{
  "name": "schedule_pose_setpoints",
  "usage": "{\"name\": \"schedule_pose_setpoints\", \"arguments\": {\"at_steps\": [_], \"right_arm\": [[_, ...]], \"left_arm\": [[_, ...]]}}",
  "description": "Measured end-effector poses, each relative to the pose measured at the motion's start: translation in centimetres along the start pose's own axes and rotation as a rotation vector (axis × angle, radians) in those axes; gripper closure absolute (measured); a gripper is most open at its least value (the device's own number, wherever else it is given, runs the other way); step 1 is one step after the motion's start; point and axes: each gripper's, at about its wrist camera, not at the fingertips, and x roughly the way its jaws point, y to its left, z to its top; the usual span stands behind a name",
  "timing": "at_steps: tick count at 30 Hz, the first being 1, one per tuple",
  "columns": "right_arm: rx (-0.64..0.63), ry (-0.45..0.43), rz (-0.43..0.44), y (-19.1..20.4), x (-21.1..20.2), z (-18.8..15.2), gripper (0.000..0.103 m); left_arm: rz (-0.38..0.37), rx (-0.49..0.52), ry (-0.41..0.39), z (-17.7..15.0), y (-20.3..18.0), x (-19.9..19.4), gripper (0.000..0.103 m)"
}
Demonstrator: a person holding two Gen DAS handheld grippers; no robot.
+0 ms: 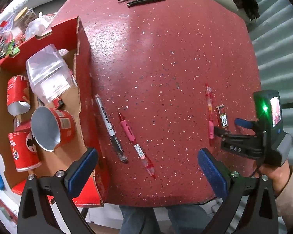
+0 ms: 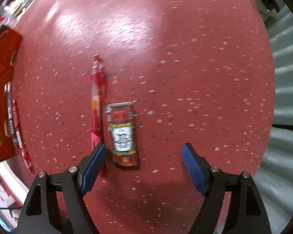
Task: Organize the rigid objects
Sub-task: 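Grasp the small snack packet with the right gripper while the left gripper grasps the red pen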
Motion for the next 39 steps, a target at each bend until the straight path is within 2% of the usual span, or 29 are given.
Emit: {"name": "schedule_pose_setpoints", "arguments": {"at_steps": [2,5,6,7,9,11,13,16,19,25,31,34,35,37,38,39], "right_arm": [[-0.047,-0.006,-0.023,1.2,0.3,0.2,0.021],[-0.094,-0.014,-0.026,2.2,0.2,0.7,0.028],[-0.095,-0.011,-0.024,2.2,0.1,0.8,0.042],[-0.096,-0.012,-0.02,2.3,-0.1,0.8,0.079],[-0.082,-0.002,-0.012,2.0,-0.7,1.0,0.078],[0.001,0.008,0.08,0.2,-1.1,0.7,0.078],[0.086,-0.018,0.158,-1.8,-2.1,0.2,0.078],[0.162,-0.043,0.216,-4.1,-3.5,-0.7,0.078],[0.183,-0.052,0.235,-5.5,-4.3,-1.6,0.078],[0.235,-0.047,0.299,-7.7,-4.7,-6.8,0.078],[0.238,-0.049,0.335,-7.1,-4.7,-7.5,0.078],[0.242,-0.054,0.346,-7.3,-4.8,-7.4,0.078],[0.244,-0.057,0.349,-7.4,-4.9,-7.4,0.078],[0.252,-0.07,0.353,-7.6,-5.4,-7.5,0.078],[0.255,-0.076,0.354,-7.6,-5.5,-7.6,0.078],[0.259,-0.084,0.354,-7.8,-5.8,-7.6,0.078]], "left_arm": [[0.008,0.018,0.009,0.1,-0.3,0.2,0.001],[0.025,0.026,0.009,0.4,-1.0,0.5,0.001],[0.033,0.029,0.009,0.5,-1.4,0.7,0.001],[0.035,0.032,0.008,0.7,-1.9,1.0,0.001],[0.042,0.039,0.009,1.0,-3.1,1.7,0.001],[0.049,0.047,0.005,1.3,-4.8,2.8,0.001],[0.062,0.042,-0.014,1.8,-6.9,4.3,0.001],[0.074,0.012,-0.029,2.6,-9.6,6.9,0.001],[0.105,-0.013,-0.039,3.4,-11.6,9.5,0.001],[0.164,-0.053,-0.011,4.3,-12.7,12.8,0.0],[0.162,-0.077,-0.054,3.8,-12.6,12.6,0.0],[0.155,-0.071,-0.015,4.3,-12.5,12.6,0.001],[0.159,-0.076,-0.016,4.3,-12.5,12.5,0.008],[0.15,-0.066,-0.053,4.2,-12.7,11.4,0.04],[0.145,-0.036,-0.062,4.2,-13.0,11.0,0.08],[0.141,0.001,-0.05,4.3,-13.3,10.8,0.09]]}}
